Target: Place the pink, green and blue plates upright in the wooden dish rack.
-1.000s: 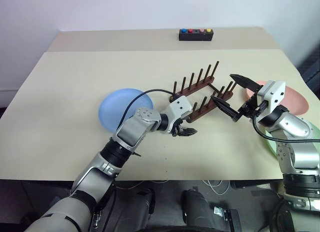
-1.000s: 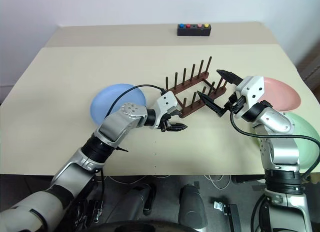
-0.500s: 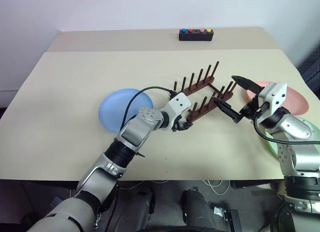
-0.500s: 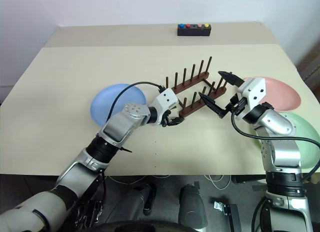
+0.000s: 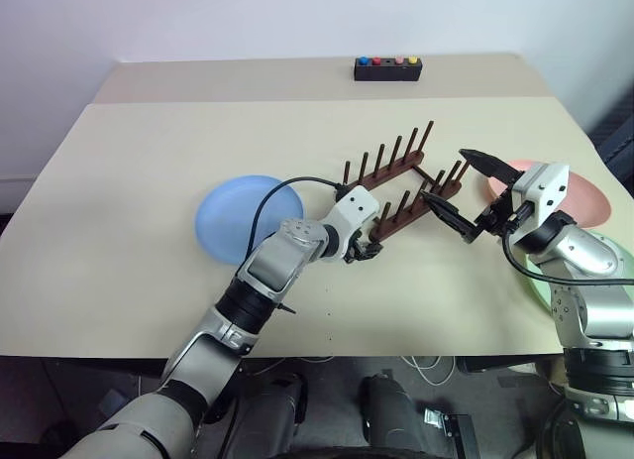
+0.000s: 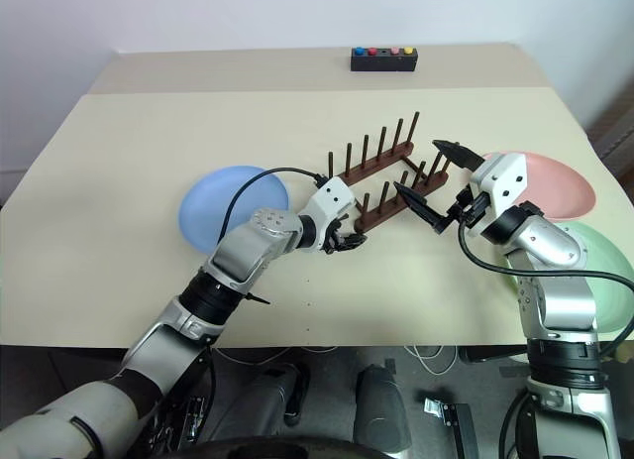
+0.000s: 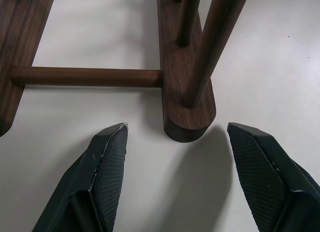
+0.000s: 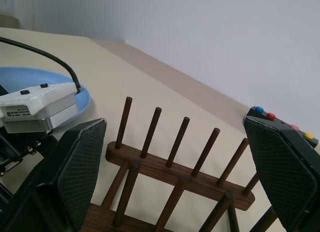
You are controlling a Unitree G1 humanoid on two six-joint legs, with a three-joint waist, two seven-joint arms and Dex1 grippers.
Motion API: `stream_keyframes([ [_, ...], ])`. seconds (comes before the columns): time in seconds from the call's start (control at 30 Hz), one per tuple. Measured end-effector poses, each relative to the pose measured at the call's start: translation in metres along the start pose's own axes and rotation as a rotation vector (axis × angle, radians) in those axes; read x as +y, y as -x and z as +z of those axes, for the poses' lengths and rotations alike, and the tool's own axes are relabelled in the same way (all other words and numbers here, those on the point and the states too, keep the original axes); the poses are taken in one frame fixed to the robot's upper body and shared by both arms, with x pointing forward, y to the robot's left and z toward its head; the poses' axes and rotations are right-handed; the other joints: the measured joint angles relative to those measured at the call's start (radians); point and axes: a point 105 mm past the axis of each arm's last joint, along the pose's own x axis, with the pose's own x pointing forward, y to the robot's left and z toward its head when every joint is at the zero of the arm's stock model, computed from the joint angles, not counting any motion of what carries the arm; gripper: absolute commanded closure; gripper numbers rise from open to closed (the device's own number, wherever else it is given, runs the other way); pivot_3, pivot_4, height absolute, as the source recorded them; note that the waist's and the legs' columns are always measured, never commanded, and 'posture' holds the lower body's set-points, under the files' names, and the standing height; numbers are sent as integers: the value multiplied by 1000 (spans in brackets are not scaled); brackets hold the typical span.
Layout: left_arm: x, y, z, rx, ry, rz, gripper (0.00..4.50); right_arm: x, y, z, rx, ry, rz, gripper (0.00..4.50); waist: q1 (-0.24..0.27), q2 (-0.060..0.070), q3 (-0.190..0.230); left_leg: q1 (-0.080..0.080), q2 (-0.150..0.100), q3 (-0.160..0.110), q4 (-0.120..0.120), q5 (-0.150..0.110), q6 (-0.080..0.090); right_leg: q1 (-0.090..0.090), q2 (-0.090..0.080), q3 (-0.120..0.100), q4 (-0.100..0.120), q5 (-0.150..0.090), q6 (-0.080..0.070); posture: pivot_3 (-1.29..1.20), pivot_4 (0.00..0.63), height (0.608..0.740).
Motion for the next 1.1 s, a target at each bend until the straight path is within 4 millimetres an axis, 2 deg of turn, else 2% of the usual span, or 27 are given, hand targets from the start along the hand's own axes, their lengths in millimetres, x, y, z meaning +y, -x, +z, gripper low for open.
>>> stream_keyframes([
  [0.17,3,0,-4,4,43,-4,4485,0,4,5,-5,19,-9,0,1,0,0,0,0,0,0,0,0,0,0,0,0,0,0,0,150,740],
  [0.53,10,-7,-4,-44,102,33,4485,-1,6,7,0,31,-15,0,7,0,-1,1,0,2,2,-1,1,1,0,2,0,1,2,0,150,740],
  [0.63,9,-5,-3,-41,109,14,3643,-1,6,7,0,33,-15,0,5,0,-1,1,0,3,2,-1,2,1,0,3,0,1,2,0,150,740],
  [0.7,6,1,-4,-37,137,-33,2742,-1,6,7,1,34,-16,0,-2,0,-1,1,0,4,1,-1,2,0,0,4,0,1,2,0,150,740],
  [0.87,-1,16,-6,-22,180,-97,93,-1,6,7,4,39,-16,0,-3,0,-1,1,0,5,1,-1,2,-1,1,5,0,1,2,0,150,740],
  [1.1,7,11,-4,-30,140,-20,37,-1,5,7,0,44,-15,0,0,0,-1,1,0,6,1,-1,2,-1,1,6,0,1,2,0,150,740],
])
